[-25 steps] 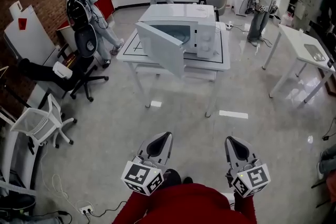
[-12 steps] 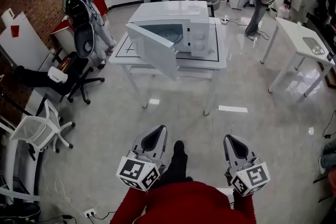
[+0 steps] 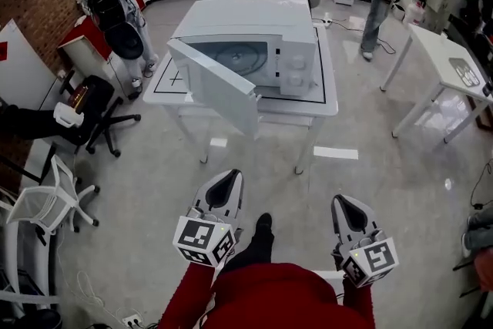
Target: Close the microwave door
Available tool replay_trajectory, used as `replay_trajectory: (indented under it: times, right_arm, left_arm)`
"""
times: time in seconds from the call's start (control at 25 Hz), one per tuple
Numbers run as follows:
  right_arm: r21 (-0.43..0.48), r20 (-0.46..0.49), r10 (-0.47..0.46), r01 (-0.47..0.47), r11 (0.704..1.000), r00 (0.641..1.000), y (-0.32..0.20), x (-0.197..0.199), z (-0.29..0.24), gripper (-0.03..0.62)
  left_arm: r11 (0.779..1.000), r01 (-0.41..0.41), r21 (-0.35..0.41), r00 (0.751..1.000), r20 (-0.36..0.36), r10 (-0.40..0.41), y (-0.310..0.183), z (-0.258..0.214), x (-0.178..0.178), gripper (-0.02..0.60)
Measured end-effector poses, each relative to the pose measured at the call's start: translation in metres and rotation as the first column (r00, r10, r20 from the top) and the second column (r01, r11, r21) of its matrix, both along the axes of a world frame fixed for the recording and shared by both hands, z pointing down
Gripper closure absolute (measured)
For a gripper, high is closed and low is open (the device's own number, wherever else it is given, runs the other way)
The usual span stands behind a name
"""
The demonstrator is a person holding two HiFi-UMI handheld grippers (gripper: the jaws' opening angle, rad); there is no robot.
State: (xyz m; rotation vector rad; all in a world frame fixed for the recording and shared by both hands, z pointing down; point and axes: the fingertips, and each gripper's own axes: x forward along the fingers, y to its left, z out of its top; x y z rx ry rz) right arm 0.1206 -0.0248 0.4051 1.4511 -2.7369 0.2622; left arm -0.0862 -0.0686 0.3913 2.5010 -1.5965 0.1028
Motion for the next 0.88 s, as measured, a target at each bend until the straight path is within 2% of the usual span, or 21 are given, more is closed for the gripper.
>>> replay_trajectory:
  times: [0.08, 0.24, 0.32, 0.48, 0.68, 0.88]
  right_arm:
    - [-0.012, -0.006, 0.012, -0.012, 1.000, 1.000, -0.017, 0.000, -0.002, 0.580]
    - [-0.023, -0.009, 0.020, -0.021, 1.000, 1.000, -0.048, -0.008, 0.000, 0.580]
    - [-0.029, -0.006, 0.022, -0.022, 0.999, 1.000, -0.060, -0.013, 0.001, 0.580]
    - [-0.050, -0.008, 0.031, -0.031, 0.998, 0.999, -0.080, -0.019, 0.005, 0.580]
    - [-0.123, -0.025, 0.063, -0.066, 0.990, 0.998, -0.097, -0.019, 0.016, 0.580]
    - [-0.137, -0.033, 0.078, -0.082, 0.987, 0.996, -0.110, -0.023, 0.019, 0.580]
  left_arm:
    - [0.999, 0.012, -0.034, 1.000, 0.020, -0.012, -0.025, 0.006, -0.002, 0.539]
    - [0.995, 0.050, -0.086, 0.993, 0.110, -0.040, -0.065, 0.027, -0.003, 0.366]
    - [0.993, 0.063, -0.100, 0.988, 0.144, -0.048, -0.082, 0.036, -0.004, 0.329]
    - [0.991, 0.041, -0.130, 0.987, 0.158, -0.020, -0.108, 0.046, 0.002, 0.324]
    - [0.989, -0.007, -0.149, 0.988, 0.150, 0.030, -0.130, 0.051, 0.007, 0.324]
    - [0.988, -0.028, -0.150, 0.989, 0.137, 0.048, -0.140, 0.051, 0.010, 0.325]
